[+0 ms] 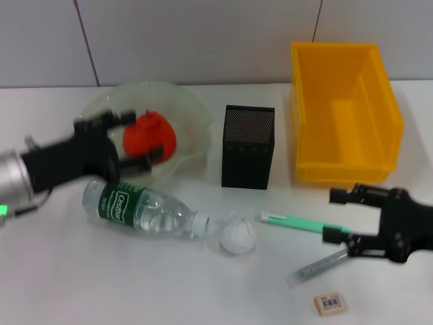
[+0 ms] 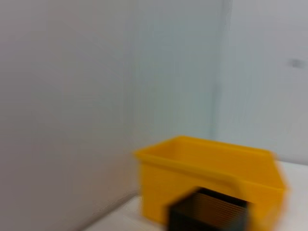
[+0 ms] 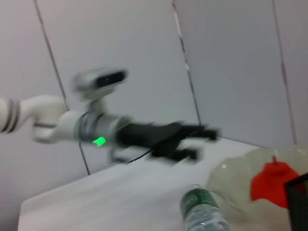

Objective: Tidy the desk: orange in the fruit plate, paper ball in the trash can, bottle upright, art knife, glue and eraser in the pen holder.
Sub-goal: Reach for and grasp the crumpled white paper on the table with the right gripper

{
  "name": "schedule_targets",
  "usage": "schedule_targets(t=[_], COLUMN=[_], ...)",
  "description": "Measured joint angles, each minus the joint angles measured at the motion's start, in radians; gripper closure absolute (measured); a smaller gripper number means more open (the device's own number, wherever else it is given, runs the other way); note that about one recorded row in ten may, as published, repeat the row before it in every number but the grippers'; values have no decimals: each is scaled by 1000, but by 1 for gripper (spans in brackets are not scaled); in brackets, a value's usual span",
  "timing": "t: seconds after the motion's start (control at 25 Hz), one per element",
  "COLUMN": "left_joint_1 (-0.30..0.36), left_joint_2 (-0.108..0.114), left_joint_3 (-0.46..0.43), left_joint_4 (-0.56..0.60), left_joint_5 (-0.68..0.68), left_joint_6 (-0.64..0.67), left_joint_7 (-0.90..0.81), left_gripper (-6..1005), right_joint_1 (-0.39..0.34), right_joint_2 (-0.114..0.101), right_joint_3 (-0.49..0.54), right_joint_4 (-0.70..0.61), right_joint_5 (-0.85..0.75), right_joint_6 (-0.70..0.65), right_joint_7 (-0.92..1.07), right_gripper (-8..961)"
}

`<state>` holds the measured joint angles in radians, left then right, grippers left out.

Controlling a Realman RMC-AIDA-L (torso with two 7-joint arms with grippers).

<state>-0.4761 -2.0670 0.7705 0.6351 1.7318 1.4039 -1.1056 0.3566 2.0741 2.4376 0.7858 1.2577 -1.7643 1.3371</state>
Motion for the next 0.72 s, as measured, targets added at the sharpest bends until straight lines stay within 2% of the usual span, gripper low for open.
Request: schedule_targets(t=[0.04, 0.08, 0.12, 0.2, 0.24, 0.28, 0.32, 0.44, 0.48, 0.52, 0.64, 0.68, 0.72], left_joint_1=[22, 57, 57, 83, 98, 125, 125, 167, 178, 188, 208, 210, 210], left_joint_2=[-2, -4, -4, -4, -3, -2, -2, 1, 1, 1, 2, 2, 2], left_joint_3=[15, 32, 32, 36, 34, 31, 31, 34, 36, 35, 32, 32, 32], left_joint_4=[-6, -36, -36, -74, -98, -122, -122, -138, -139, -139, -139, -140, -140], left_joint_5=[-1, -2, -2, -3, -3, -4, -4, -4, -4, -4, -3, -2, -2], left_joint_6=[34, 77, 77, 96, 103, 108, 108, 111, 113, 118, 145, 157, 157], left_joint_7=[37, 99, 99, 144, 168, 200, 200, 219, 221, 222, 222, 222, 222], left_gripper=[169, 165, 161, 152, 148, 149, 151, 153, 153, 153, 155, 155, 155], right_joint_1=[0, 6, 6, 21, 31, 57, 57, 109, 164, 164, 239, 282, 282], right_joint_2=[-2, -6, -6, -7, -8, -11, -11, -16, -14, -14, -11, -10, -10], right_joint_3=[-3, -10, -10, -20, -34, -95, -95, -224, -322, -322, -470, -576, -576], right_joint_4=[39, 142, 142, 255, 311, 421, 421, 531, 573, 573, 593, 593, 593], right_joint_5=[-3, -24, -24, -62, -87, -148, -148, -243, -319, -319, -420, -472, -472], right_joint_6=[-5, -28, -28, -45, -50, -54, -54, -47, -26, -26, 14, 50, 50], right_joint_7=[54, 172, 172, 291, 356, 468, 468, 636, 760, 760, 912, 999, 999], right_gripper=[241, 242, 242, 244, 244, 245, 246, 247, 248, 249, 251, 251, 252])
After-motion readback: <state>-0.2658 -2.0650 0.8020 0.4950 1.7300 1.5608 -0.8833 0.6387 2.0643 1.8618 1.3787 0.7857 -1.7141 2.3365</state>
